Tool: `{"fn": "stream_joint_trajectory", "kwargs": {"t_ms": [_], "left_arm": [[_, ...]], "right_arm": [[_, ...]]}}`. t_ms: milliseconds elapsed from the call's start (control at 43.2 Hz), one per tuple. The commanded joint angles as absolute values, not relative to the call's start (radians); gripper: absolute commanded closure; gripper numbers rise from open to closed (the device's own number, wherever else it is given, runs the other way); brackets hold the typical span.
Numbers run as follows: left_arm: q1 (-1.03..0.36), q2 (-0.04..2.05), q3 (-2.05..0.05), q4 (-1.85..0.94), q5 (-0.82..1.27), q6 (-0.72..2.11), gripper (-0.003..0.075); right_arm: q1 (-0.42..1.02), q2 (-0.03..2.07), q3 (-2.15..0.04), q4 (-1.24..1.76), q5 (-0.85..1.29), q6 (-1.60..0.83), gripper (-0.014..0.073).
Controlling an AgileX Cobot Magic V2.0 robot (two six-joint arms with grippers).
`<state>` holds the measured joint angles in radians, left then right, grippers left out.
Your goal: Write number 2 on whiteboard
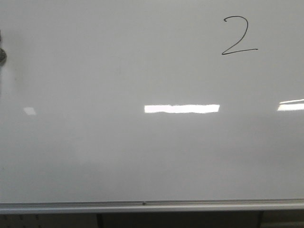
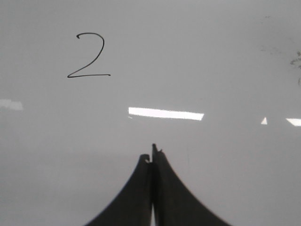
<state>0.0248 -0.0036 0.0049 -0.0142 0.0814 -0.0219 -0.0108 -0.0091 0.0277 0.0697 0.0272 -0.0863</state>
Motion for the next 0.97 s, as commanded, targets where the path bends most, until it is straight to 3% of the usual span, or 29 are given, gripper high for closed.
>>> {"fn": "stream_joint_trajectory", "kwargs": {"t_ms": [0,948], "left_arm": [[0.025,-0.023,0.027,-0.017,-0.008,-0.022,0.074],[0.025,-0.023,0.027,-0.017,-0.008,-0.022,0.074]], "right_arm": [[-0.024,-0.026,0.028,0.037,-0.09,-0.032,0.0664],[-0.028,-0.026,0.028,0.0,-0.093,0.019,0.0664]]}}
